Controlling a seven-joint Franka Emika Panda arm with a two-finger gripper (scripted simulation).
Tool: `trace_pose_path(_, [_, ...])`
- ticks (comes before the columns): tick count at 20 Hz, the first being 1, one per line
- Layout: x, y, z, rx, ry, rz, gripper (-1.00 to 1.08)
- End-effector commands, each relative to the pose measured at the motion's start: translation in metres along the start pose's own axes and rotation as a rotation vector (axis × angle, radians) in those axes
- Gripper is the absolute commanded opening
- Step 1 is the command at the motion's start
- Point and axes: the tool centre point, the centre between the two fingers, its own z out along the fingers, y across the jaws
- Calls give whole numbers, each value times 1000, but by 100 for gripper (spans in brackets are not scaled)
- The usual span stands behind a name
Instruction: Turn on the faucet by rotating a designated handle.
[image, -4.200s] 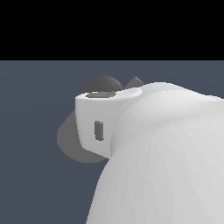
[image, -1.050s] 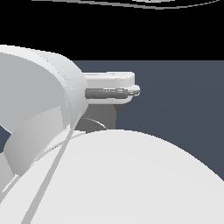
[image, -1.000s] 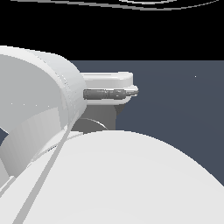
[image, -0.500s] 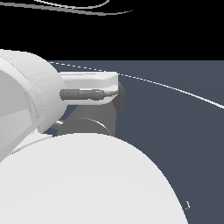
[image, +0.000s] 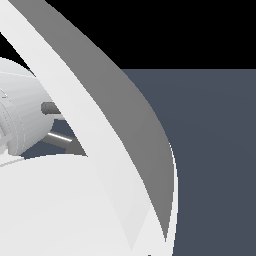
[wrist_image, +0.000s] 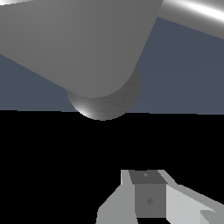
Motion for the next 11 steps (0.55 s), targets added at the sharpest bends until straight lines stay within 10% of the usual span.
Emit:
trace_pose_path(1, [-1,6,-1,-4,-5,2,-100])
trace_pose_path(11, [-5,28,-6,-17,-24,8,-100])
